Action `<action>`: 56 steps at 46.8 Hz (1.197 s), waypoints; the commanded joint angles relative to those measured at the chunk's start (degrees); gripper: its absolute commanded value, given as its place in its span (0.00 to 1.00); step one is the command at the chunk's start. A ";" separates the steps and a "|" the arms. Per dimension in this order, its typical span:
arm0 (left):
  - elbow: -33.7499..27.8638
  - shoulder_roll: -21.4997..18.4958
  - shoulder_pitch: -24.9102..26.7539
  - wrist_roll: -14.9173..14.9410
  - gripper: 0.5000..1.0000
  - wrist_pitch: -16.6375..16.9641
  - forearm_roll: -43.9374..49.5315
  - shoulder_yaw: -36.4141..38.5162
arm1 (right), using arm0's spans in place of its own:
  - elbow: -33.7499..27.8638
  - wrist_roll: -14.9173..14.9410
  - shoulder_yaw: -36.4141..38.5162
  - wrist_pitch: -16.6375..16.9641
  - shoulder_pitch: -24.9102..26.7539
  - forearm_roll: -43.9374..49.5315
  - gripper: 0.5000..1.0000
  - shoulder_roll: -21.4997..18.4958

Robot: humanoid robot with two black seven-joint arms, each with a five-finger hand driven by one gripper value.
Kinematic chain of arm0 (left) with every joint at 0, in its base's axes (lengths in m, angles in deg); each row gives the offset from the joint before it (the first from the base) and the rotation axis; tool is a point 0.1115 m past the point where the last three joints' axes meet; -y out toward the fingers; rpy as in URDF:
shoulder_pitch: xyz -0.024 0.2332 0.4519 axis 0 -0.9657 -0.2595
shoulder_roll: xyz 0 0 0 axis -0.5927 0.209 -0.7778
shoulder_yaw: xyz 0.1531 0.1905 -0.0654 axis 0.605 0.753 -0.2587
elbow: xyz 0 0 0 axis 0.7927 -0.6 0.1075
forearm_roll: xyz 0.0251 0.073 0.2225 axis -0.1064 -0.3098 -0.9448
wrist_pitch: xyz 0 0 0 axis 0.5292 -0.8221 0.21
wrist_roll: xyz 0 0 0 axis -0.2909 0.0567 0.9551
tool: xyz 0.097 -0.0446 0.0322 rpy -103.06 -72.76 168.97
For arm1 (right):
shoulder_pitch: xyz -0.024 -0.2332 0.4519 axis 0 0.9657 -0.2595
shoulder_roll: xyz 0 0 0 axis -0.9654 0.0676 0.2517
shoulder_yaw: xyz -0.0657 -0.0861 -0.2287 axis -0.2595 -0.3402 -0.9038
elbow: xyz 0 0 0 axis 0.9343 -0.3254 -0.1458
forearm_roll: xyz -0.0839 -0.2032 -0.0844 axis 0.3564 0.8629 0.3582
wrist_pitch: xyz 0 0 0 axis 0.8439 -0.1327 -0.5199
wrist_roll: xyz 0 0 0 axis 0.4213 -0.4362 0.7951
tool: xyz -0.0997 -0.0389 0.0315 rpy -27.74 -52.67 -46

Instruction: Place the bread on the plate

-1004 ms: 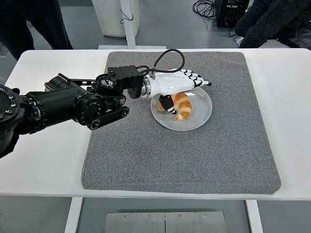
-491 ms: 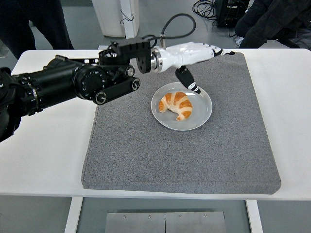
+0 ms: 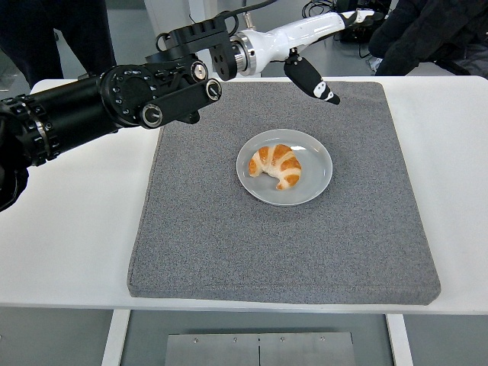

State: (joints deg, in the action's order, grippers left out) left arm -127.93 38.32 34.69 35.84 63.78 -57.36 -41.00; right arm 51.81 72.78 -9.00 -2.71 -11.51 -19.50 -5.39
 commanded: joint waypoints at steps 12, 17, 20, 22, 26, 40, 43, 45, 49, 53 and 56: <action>10.56 -0.70 -3.52 0.01 1.00 -3.31 18.00 -5.98 | 0.00 0.00 0.00 0.00 -0.09 0.00 1.00 0.00; 11.45 -0.79 -5.98 -0.08 1.00 -4.37 20.47 -8.44 | -0.09 0.00 -0.09 0.00 -0.17 0.00 1.00 0.00; 12.32 -0.70 -7.39 -0.08 1.00 -4.46 20.83 -10.55 | -0.09 0.00 -0.09 0.00 -0.35 0.00 1.00 0.00; 13.38 -0.53 -8.53 0.01 1.00 -4.54 21.00 -12.30 | -0.17 0.00 -0.09 0.00 -0.44 0.00 1.00 0.00; 16.28 0.17 -10.90 0.10 1.00 -5.51 21.00 -16.26 | -0.17 0.00 0.00 -0.18 -0.61 0.00 1.00 0.00; 25.60 2.99 -16.18 5.89 1.00 -8.76 28.90 -24.09 | -0.17 0.00 0.00 -0.26 -0.70 0.00 1.00 0.00; 26.48 2.99 -17.32 7.56 1.00 -8.76 31.36 -24.18 | -0.17 0.00 0.00 -0.26 -0.70 0.00 1.00 0.00; 26.48 2.99 -17.85 8.53 1.00 -8.85 33.03 -24.27 | -0.17 0.00 0.00 -0.26 -0.79 0.00 1.00 0.00; 26.48 2.99 -19.34 9.59 1.00 -9.11 35.50 -24.27 | -0.17 0.00 0.26 -0.26 -0.70 0.00 1.00 0.00; 26.48 2.99 -20.57 9.76 1.00 -10.16 36.82 -25.05 | -0.17 0.00 0.62 -0.26 -0.70 0.00 1.00 0.00; 26.48 2.99 -21.19 10.03 1.00 -11.39 37.35 -26.63 | -0.17 0.00 0.62 -0.35 -0.70 -0.09 1.00 0.00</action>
State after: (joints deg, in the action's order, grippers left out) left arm -101.43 41.31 14.04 45.61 53.52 -20.59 -66.18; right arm 51.63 72.78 -8.41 -2.98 -12.21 -19.50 -5.39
